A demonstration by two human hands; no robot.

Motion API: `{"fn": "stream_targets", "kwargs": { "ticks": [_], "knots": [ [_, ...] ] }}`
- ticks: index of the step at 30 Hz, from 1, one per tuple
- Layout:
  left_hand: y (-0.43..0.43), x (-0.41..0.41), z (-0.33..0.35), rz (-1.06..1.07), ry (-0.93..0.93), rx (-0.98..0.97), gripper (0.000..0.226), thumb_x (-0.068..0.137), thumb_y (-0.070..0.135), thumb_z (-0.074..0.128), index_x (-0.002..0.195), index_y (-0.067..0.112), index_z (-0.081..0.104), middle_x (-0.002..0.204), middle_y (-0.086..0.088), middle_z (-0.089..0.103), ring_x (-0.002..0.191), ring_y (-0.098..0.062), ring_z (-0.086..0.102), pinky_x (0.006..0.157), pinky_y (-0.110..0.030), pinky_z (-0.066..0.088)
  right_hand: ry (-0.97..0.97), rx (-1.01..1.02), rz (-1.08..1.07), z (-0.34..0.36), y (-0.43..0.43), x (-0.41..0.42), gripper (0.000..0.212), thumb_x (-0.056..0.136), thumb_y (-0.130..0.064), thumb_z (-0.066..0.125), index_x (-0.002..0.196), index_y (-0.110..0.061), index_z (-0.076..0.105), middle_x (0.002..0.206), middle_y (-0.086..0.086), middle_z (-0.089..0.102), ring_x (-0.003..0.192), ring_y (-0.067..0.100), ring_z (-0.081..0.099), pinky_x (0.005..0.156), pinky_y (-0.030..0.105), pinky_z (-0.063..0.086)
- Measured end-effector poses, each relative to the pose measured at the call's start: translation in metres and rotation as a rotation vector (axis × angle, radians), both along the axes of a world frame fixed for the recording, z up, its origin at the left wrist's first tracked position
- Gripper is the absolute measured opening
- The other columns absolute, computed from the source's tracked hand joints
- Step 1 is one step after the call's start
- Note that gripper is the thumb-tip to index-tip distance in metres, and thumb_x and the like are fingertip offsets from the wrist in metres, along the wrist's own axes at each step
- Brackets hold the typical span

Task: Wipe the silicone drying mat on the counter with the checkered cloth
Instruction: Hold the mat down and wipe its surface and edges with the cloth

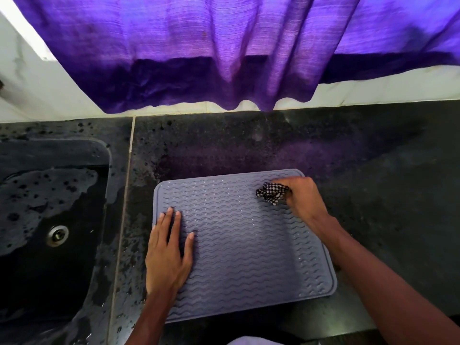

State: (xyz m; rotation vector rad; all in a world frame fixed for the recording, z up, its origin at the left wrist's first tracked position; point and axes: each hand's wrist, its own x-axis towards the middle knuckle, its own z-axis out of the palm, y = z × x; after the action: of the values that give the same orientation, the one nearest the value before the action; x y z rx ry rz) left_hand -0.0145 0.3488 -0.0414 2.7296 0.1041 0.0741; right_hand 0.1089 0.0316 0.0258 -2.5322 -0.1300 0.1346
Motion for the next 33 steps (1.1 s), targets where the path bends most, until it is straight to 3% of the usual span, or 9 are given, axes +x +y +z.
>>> {"fn": "stream_targets", "kwargs": {
  "ticks": [4, 9, 14, 19, 22, 25, 29, 33],
  "knots": [
    [0.001, 0.0, -0.001, -0.001, -0.011, 0.001, 0.068, 0.1, 0.053, 0.03, 0.153, 0.01, 0.037, 0.162, -0.006, 0.031, 0.151, -0.024, 0.026, 0.123, -0.041, 0.023, -0.009, -0.038, 0.032, -0.005, -0.007, -0.028, 0.035, 0.076, -0.01, 0.072, 0.103, -0.033, 0.073, 0.093, -0.011, 0.076, 0.088, 0.007, 0.07, 0.079, 0.035, 0.058],
    [0.0, 0.0, 0.0, 0.003, -0.011, 0.01, 0.067, 0.1, 0.051, 0.032, 0.152, 0.009, 0.037, 0.161, -0.007, 0.032, 0.15, -0.025, 0.027, 0.122, -0.043, 0.025, -0.126, -0.045, -0.057, -0.024, -0.008, -0.041, 0.046, 0.068, 0.004, 0.077, 0.107, -0.021, 0.076, 0.104, -0.004, 0.075, 0.098, 0.019, 0.069, 0.089, 0.035, 0.055],
    [-0.001, 0.0, 0.003, 0.008, -0.015, 0.007, 0.067, 0.1, 0.051, 0.032, 0.152, 0.009, 0.037, 0.161, -0.007, 0.032, 0.15, -0.025, 0.027, 0.122, -0.043, 0.024, -0.146, -0.019, 0.013, -0.016, -0.012, -0.038, 0.046, 0.07, 0.01, 0.068, 0.107, -0.016, 0.076, 0.104, 0.0, 0.076, 0.097, 0.023, 0.07, 0.09, 0.037, 0.055],
    [-0.004, -0.001, 0.005, 0.021, -0.018, 0.004, 0.067, 0.099, 0.049, 0.035, 0.152, 0.009, 0.037, 0.161, -0.008, 0.033, 0.15, -0.026, 0.027, 0.121, -0.045, 0.026, -0.096, 0.066, 0.059, 0.0, -0.01, -0.046, 0.046, 0.07, 0.005, 0.067, 0.105, -0.024, 0.075, 0.099, -0.009, 0.076, 0.096, 0.008, 0.069, 0.086, 0.03, 0.056],
    [-0.004, 0.0, 0.005, 0.018, -0.024, 0.008, 0.067, 0.099, 0.049, 0.035, 0.152, 0.008, 0.038, 0.16, -0.009, 0.034, 0.149, -0.027, 0.028, 0.122, -0.045, 0.026, -0.084, 0.012, 0.071, -0.003, -0.01, -0.073, 0.046, 0.068, 0.003, 0.066, 0.104, -0.024, 0.074, 0.096, -0.006, 0.076, 0.091, 0.015, 0.07, 0.078, 0.034, 0.058],
    [-0.004, -0.001, 0.005, 0.019, -0.019, 0.017, 0.067, 0.099, 0.049, 0.034, 0.152, 0.008, 0.037, 0.161, -0.008, 0.033, 0.15, -0.027, 0.027, 0.122, -0.044, 0.025, -0.147, -0.013, 0.003, -0.013, -0.009, -0.088, 0.049, 0.061, 0.009, 0.072, 0.102, -0.018, 0.075, 0.098, -0.001, 0.075, 0.09, 0.023, 0.069, 0.079, 0.033, 0.056],
    [-0.004, -0.001, 0.006, 0.026, -0.019, 0.014, 0.066, 0.099, 0.049, 0.035, 0.153, 0.009, 0.036, 0.161, -0.008, 0.032, 0.15, -0.026, 0.026, 0.122, -0.045, 0.025, -0.143, -0.023, -0.041, -0.017, -0.007, -0.087, 0.043, 0.066, 0.006, 0.077, 0.102, -0.017, 0.076, 0.096, -0.001, 0.076, 0.091, 0.023, 0.069, 0.08, 0.036, 0.058],
    [-0.005, -0.001, 0.007, 0.021, -0.026, 0.009, 0.066, 0.099, 0.048, 0.036, 0.153, 0.009, 0.036, 0.161, -0.008, 0.032, 0.15, -0.026, 0.026, 0.122, -0.045, 0.026, -0.062, -0.042, 0.018, -0.009, -0.009, -0.081, 0.041, 0.07, 0.003, 0.069, 0.102, -0.022, 0.075, 0.094, -0.004, 0.076, 0.09, 0.02, 0.069, 0.076, 0.038, 0.057]
  ]
}}
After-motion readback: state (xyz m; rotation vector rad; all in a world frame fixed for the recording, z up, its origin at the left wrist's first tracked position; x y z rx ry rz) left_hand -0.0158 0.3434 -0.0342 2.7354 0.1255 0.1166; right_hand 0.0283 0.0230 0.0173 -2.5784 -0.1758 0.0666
